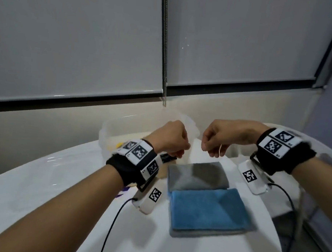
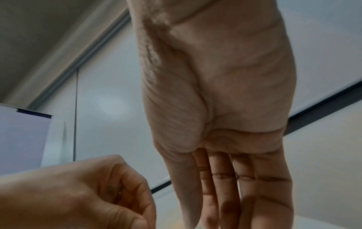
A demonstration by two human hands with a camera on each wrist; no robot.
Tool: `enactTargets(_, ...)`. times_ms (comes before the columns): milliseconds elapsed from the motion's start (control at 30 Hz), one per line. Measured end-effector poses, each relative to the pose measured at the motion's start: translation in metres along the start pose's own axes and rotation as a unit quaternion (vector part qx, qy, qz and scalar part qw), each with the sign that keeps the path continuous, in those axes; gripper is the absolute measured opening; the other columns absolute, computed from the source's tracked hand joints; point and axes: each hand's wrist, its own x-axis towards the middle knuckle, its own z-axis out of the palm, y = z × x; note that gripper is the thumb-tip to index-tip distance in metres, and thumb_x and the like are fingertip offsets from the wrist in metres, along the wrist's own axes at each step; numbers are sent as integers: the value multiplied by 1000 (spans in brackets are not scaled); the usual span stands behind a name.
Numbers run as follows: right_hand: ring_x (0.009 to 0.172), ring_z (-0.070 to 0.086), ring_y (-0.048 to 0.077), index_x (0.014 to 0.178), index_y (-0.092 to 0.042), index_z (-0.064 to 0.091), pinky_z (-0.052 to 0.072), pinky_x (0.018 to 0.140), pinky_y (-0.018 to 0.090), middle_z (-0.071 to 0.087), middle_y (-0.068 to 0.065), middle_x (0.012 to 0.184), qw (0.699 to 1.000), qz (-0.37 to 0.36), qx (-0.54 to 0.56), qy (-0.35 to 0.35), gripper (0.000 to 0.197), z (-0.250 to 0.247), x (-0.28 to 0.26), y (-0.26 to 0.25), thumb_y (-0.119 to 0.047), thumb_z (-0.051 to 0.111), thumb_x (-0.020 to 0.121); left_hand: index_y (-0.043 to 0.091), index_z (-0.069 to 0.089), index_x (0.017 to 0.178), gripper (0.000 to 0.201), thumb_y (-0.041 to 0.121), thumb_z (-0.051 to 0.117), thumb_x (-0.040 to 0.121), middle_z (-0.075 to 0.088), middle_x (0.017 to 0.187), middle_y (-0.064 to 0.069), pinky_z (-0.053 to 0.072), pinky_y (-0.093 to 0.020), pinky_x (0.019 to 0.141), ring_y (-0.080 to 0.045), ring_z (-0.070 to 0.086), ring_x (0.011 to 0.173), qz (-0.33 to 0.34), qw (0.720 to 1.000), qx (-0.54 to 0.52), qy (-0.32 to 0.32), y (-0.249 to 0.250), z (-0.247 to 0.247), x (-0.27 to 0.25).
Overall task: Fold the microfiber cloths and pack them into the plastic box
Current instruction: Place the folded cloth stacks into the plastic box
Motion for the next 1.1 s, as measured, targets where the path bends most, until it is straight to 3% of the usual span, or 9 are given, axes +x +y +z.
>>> enactTargets(100, 77, 67, 26, 94, 3, 72, 58, 68, 32, 72, 15, 80, 998, 51, 11, 24, 9, 24, 5, 45, -3, 67, 89, 4, 76, 88, 14, 7, 62, 86, 76, 81, -10, 62, -32, 70, -23, 75, 77, 27, 998, 50, -12, -14, 43, -2)
enactTargets(233, 71, 66, 22, 87, 4, 74, 62, 71, 36, 74, 16, 80, 988, 115, 31, 103, 16, 50, 20, 96, -12, 73, 85, 14, 76, 106, 20, 19, 68, 88, 74, 104, -5, 57, -32, 85, -21, 70, 92, 31, 993, 108, -27, -40, 85, 2)
enactTargets(300, 64, 63, 23, 85, 9, 70, 61, 73, 41, 69, 15, 73, 978, 145, 59, 141, 27, 59, 25, 112, -17, 77, 83, 16, 76, 98, 17, 21, 64, 87, 73, 97, -8, 55, -31, 75, -26, 68, 87, 34, 990, 130, -40, -48, 99, 4)
enactTargets(367, 57, 62, 25, 84, 6, 64, 61, 68, 41, 65, 15, 65, 969, 166, 105, 151, 30, 67, 28, 121, -20, 78, 84, 13, 69, 75, 15, 22, 62, 85, 68, 78, -11, 45, -27, 61, -28, 64, 73, 41, 987, 148, -54, -54, 109, 7)
enactTargets(533, 41, 49, 20, 82, -1, 58, 49, 53, 31, 52, 6, 46, 951, 198, 183, 150, 28, 77, 30, 125, -18, 79, 84, 13, 50, 58, 34, 27, 62, 86, 61, 66, -11, 44, -28, 58, -27, 59, 65, 35, 986, 155, -54, -59, 120, 19)
enactTargets(633, 46, 47, 16, 86, -6, 59, 46, 54, 26, 54, 5, 55, 948, 208, 191, 148, 26, 74, 32, 122, -19, 81, 82, 12, 52, 57, 34, 24, 63, 87, 56, 60, -5, 37, -24, 53, -21, 53, 58, 37, 987, 147, -61, -60, 120, 22)
enactTargets(767, 49, 50, 17, 72, -9, 55, 44, 56, 26, 56, 7, 58, 957, 188, 146, 166, 32, 67, 35, 112, -21, 85, 76, 13, 58, 62, 28, 21, 62, 89, 57, 62, -3, 33, -21, 51, -14, 49, 55, 37, 987, 142, -65, -63, 121, 23)
enactTargets(967, 60, 61, 23, 83, -1, 61, 52, 51, 26, 63, 14, 75, 955, 144, 182, 182, 25, 62, 34, 88, -12, 83, 78, 18, 51, 60, 36, 25, 60, 94, 55, 65, -1, 36, -23, 58, -19, 49, 62, 38, 989, 129, -65, -65, 120, 19)
enactTargets(1100, 66, 68, 26, 97, 6, 62, 56, 48, 32, 68, 17, 82, 959, 139, 189, 158, 34, 67, 33, 78, -16, 83, 80, 10, 73, 92, 23, 30, 61, 95, 71, 89, -5, 50, -29, 72, -21, 63, 79, 40, 990, 115, -73, -64, 117, 14)
